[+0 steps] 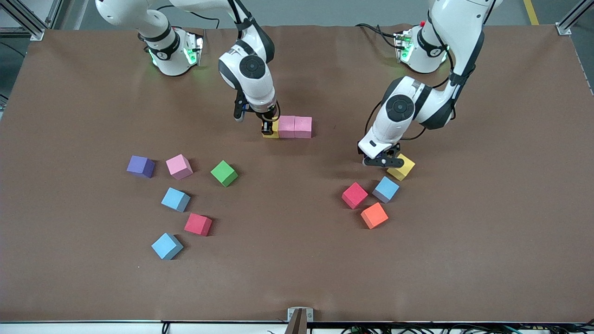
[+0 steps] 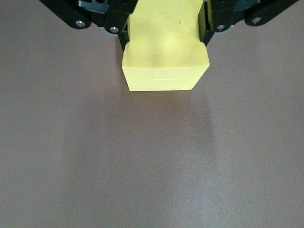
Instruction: Arrange 11 blocks into digit 3
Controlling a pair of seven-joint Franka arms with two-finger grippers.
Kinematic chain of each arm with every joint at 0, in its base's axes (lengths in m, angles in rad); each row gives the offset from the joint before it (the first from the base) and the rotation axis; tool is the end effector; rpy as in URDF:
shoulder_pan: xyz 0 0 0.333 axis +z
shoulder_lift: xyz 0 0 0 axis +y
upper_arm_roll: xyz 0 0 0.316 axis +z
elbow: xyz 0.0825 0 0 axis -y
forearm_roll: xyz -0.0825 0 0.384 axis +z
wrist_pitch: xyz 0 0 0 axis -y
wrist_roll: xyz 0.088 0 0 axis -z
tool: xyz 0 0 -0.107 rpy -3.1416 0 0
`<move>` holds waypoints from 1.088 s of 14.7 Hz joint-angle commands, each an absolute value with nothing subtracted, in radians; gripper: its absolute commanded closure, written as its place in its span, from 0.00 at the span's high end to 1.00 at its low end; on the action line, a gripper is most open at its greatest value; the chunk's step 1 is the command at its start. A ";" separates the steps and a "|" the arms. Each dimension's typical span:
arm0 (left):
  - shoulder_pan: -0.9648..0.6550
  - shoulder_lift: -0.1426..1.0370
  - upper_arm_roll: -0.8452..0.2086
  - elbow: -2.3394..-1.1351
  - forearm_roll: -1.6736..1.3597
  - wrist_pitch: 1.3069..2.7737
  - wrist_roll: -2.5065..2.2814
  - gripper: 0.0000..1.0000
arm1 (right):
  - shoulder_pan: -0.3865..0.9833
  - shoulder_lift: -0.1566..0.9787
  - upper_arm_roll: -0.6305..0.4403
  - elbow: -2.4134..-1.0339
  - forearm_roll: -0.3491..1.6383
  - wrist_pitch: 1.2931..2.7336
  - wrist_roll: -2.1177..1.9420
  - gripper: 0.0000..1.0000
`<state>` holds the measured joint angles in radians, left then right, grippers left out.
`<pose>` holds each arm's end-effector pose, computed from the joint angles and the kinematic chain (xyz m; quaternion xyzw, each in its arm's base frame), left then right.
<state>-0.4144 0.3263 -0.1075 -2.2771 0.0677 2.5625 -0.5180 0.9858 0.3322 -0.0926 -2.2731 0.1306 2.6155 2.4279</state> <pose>0.4590 -0.2666 0.2090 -0.9994 0.0281 0.0162 0.0101 0.3398 0.4162 0.2115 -0.6814 0.7317 0.0186 0.0049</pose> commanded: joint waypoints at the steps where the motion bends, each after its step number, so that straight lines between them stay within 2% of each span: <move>1: -0.416 0.316 -0.110 -2.277 0.075 2.566 -0.598 0.37 | 0.979 0.377 -0.091 -2.253 0.135 2.629 2.425 0.01; 8: -0.446 0.322 -0.109 -2.114 0.074 2.339 -0.998 0.35 | 0.982 0.377 -0.091 -2.261 0.130 2.623 2.410 0.01; 16: -0.451 0.337 -0.110 -2.020 0.058 2.339 -1.645 0.35 | 0.983 0.376 -0.090 -2.261 0.130 2.614 2.443 0.00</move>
<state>-0.4495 0.3265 -0.1113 -2.0681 0.0676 2.3590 -1.5345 0.9860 0.3329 -0.0927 -2.2715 0.1303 2.6116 2.4247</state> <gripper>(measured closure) 0.449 0.441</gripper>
